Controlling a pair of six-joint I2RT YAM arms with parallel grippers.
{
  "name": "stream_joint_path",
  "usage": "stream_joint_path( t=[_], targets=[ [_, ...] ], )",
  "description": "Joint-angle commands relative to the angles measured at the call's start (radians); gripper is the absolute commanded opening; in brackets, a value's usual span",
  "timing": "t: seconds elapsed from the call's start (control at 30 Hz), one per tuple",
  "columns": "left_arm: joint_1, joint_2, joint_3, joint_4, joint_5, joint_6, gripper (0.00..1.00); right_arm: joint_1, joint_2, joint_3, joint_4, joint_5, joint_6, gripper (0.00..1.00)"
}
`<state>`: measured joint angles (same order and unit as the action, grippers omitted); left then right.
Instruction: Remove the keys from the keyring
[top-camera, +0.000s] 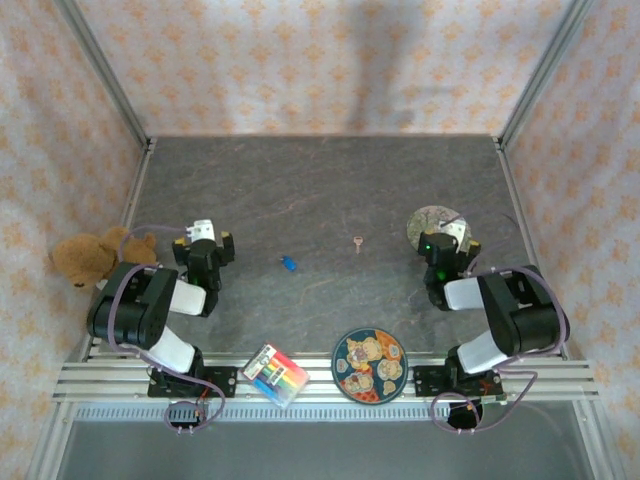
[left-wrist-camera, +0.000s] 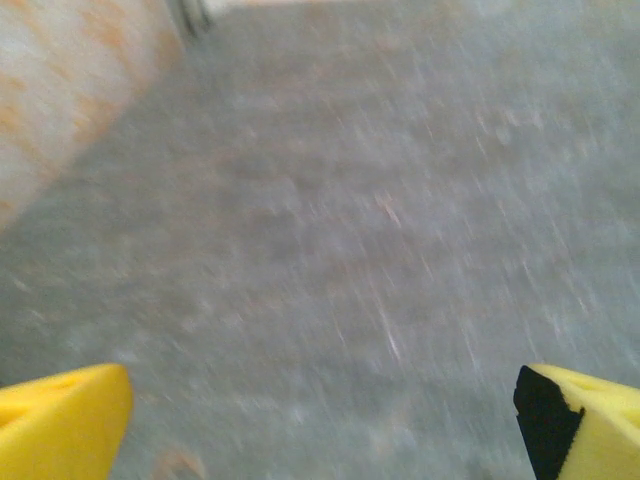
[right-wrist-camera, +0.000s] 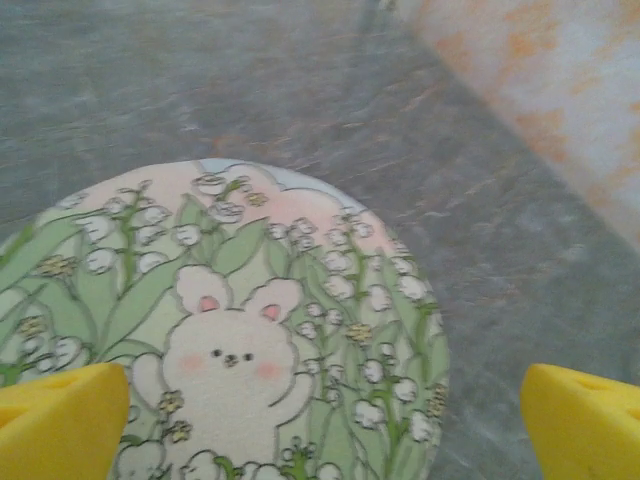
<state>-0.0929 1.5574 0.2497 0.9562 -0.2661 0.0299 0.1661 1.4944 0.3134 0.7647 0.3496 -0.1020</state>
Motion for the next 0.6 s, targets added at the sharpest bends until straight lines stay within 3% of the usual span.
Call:
stream_joint_path(
  t=[0.0, 0.03, 0.07, 0.1, 0.13, 0.2, 0.27, 0.57],
  targets=[
    [0.01, -0.031, 0.061, 0.074, 0.119, 0.056, 1.0, -0.097, 0.084, 0.014, 0.286, -0.303, -0.007, 0.99],
    [0.022, 0.006, 0.078, 0.108, 0.105, 0.047, 1.0, -0.098, 0.06, 0.059, 0.177, -0.269, 0.011, 0.99],
    [0.025, -0.019, 0.1, 0.034, 0.04, 0.007, 1.0, -0.113, 0.015, 0.125, -0.063, -0.267, 0.045, 0.99],
    [0.025, -0.038, 0.13, -0.077, -0.011, -0.024, 1.0, -0.129, 0.049, 0.102, 0.053, -0.293, 0.048, 0.99],
    [0.028, -0.035, 0.129, -0.068, -0.017, -0.024, 1.0, -0.112, 0.061, 0.073, 0.133, -0.244, 0.039, 0.99],
    [0.025, -0.002, 0.105, 0.05, -0.041, -0.01, 1.0, -0.092, 0.022, 0.086, 0.038, -0.194, 0.042, 0.99],
    [0.025, -0.027, 0.121, -0.043, -0.044, -0.029, 1.0, -0.098, 0.041, 0.084, 0.076, -0.208, 0.042, 0.99],
    [0.008, -0.012, 0.092, 0.052, -0.045, 0.006, 1.0, -0.14, 0.03, 0.105, 0.014, -0.296, 0.059, 0.99]
  ],
)
